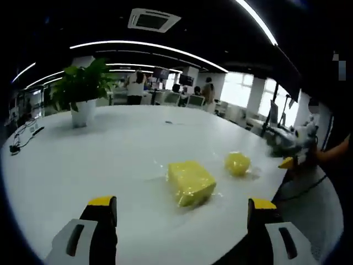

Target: Compare the silicone blocks by pressing each to a similar depth, holding the contact briefly, and releasing to observe deformation and rebound differences across the visible hardness samples.

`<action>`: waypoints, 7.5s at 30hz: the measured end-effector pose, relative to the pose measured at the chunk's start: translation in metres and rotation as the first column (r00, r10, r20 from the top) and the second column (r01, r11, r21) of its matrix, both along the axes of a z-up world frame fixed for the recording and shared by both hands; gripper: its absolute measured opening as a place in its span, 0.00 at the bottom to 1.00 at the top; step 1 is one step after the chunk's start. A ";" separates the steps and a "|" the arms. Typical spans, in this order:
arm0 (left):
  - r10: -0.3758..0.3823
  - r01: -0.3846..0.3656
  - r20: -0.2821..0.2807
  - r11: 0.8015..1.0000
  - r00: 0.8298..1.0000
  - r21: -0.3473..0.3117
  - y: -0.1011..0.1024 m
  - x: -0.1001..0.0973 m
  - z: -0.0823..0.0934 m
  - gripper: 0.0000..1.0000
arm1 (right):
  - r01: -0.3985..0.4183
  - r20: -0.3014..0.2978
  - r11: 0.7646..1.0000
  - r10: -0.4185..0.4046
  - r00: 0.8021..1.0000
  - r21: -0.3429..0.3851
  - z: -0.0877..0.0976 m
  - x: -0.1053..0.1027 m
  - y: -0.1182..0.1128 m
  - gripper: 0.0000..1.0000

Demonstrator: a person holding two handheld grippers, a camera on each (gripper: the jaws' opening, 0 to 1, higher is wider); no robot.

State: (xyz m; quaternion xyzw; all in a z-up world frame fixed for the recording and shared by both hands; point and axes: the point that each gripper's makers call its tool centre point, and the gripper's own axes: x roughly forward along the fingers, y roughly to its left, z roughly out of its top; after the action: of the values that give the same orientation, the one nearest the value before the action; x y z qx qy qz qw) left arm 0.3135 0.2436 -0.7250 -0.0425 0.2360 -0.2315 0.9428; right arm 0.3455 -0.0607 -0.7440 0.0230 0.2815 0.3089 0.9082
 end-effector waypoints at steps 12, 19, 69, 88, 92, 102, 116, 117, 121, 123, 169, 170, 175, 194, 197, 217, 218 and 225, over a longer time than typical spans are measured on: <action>0.015 -0.015 -0.012 0.999 1.000 -0.029 0.000 -0.001 0.000 1.00 | -0.004 0.034 0.999 0.006 0.999 -0.052 0.003 0.000 -0.003 0.96; 0.016 -0.016 -0.021 0.999 1.000 -0.030 0.003 -0.001 -0.003 1.00 | -0.005 0.028 0.999 0.007 1.000 -0.046 0.003 0.000 -0.002 0.96; 0.035 -0.042 -0.056 0.991 0.998 -0.127 0.004 0.014 0.011 1.00 | 0.019 0.043 0.999 -0.017 0.999 -0.032 0.005 0.003 -0.004 0.96; 0.069 -0.089 -0.111 0.977 0.991 -0.191 0.007 0.068 0.016 1.00 | 0.019 0.052 1.000 -0.018 0.999 -0.021 0.006 0.006 -0.006 0.96; 0.044 -0.067 -0.114 0.975 0.992 -0.211 0.004 0.074 0.014 1.00 | -0.006 0.072 0.998 0.011 0.997 -0.067 0.007 0.005 -0.004 0.96; 0.077 -0.106 -0.139 0.972 0.987 -0.209 0.019 0.087 0.011 1.00 | -0.008 0.081 0.997 0.014 0.997 -0.071 0.009 0.005 -0.003 0.96; 0.062 -0.124 -0.220 0.951 0.974 -0.282 0.016 0.100 -0.007 0.90 | 0.029 0.089 0.996 -0.022 0.996 -0.079 0.009 0.007 -0.009 0.96; 0.050 -0.128 -0.240 0.938 0.969 -0.323 0.012 0.102 -0.008 0.88 | 0.033 0.087 0.996 -0.025 0.996 -0.086 0.008 0.007 -0.010 0.96; 0.064 -0.158 -0.268 0.925 0.961 -0.346 0.011 0.112 -0.020 0.77 | 0.039 0.086 0.996 -0.032 0.996 -0.078 0.009 0.007 -0.011 0.96; 0.057 -0.166 -0.293 0.916 0.955 -0.365 0.008 0.115 -0.025 0.68 | 0.037 0.085 0.996 -0.030 0.996 -0.079 0.009 0.007 -0.011 0.96; -0.011 -0.236 -0.397 0.789 0.918 -0.567 -0.034 0.113 -0.020 0.00 | 0.024 0.061 0.995 -0.019 0.998 -0.098 0.003 0.006 -0.010 0.96; -0.012 -0.210 -0.369 0.804 0.930 -0.557 -0.034 0.112 -0.016 0.00 | 0.020 0.066 0.995 -0.013 0.998 -0.099 0.003 0.006 -0.009 0.96; -0.012 -0.188 -0.339 0.815 0.941 -0.549 -0.039 0.104 0.011 0.00 | 0.011 0.077 0.995 -0.003 0.997 -0.101 0.005 0.007 -0.007 0.96; 0.016 -0.112 -0.216 0.891 0.976 -0.439 -0.040 0.078 0.040 0.00 | 0.004 0.103 0.996 0.005 0.995 -0.093 0.009 0.007 -0.007 0.96; 0.005 -0.096 -0.202 0.892 0.979 -0.443 -0.040 0.078 0.043 0.00 | 0.002 0.100 0.995 0.008 0.995 -0.098 0.008 0.007 -0.007 0.96; -0.010 -0.027 -0.091 0.916 0.996 -0.400 -0.040 0.090 0.082 0.00 | -0.018 0.096 0.993 0.030 0.995 -0.119 0.006 0.006 -0.005 0.96; -0.010 -0.026 -0.087 0.916 0.996 -0.400 -0.039 0.090 0.084 0.00 | -0.019 0.096 0.993 0.030 0.995 -0.120 0.006 0.006 -0.005 0.96; -0.023 -0.002 -0.061 0.925 0.998 -0.379 -0.037 0.090 0.089 0.00 | -0.016 0.096 0.993 0.027 0.995 -0.117 0.006 0.007 -0.004 0.96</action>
State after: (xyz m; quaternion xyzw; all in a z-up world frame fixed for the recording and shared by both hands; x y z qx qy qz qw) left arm 0.4039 0.2065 -0.6355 -0.2297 0.2170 -0.2762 0.9076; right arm 0.3526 -0.0650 -0.7379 -0.0481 0.2544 0.3025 0.9173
